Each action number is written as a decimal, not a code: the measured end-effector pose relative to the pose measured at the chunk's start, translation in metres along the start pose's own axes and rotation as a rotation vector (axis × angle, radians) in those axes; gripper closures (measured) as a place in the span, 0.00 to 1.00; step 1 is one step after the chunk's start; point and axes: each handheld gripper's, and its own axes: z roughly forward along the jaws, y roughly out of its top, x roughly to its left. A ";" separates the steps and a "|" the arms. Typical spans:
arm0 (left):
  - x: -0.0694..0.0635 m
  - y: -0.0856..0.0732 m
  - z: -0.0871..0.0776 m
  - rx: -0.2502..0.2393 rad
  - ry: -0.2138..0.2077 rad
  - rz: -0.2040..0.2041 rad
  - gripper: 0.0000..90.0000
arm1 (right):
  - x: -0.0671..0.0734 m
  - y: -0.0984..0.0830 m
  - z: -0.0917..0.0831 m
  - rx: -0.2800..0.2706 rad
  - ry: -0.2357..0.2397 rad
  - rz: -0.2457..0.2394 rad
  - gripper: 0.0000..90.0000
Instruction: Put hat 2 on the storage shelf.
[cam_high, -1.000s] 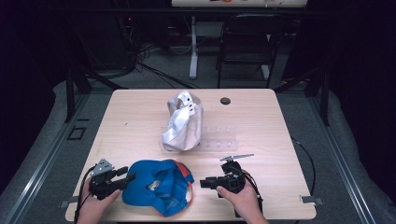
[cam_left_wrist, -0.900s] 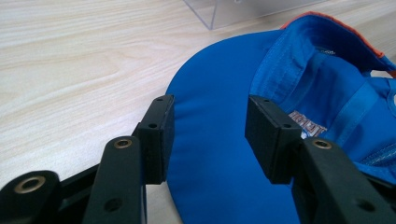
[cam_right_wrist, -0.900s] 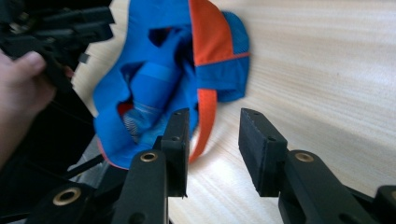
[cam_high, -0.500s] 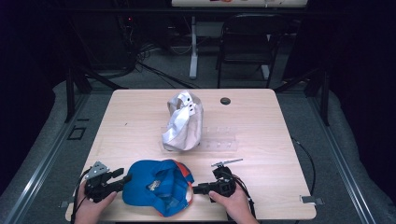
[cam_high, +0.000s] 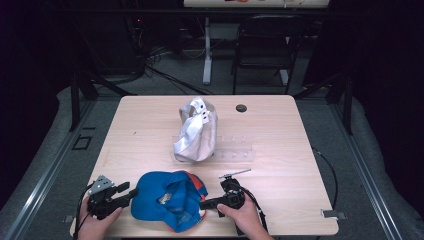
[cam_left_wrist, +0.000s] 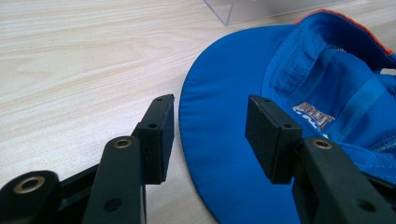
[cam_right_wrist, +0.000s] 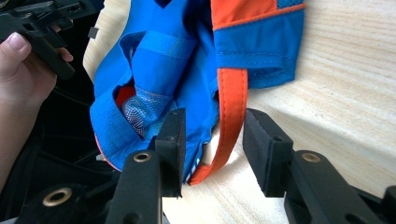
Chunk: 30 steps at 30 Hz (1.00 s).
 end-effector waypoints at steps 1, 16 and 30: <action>0.001 0.000 -0.001 0.010 0.000 0.005 0.58 | 0.000 0.000 0.001 0.000 -0.005 0.003 0.67; 0.000 0.000 -0.001 0.001 0.001 0.005 0.58 | -0.003 0.002 0.001 0.014 0.017 0.023 0.67; 0.000 0.000 0.001 -0.001 -0.001 -0.001 0.58 | 0.000 0.001 -0.005 -0.011 0.133 0.064 0.75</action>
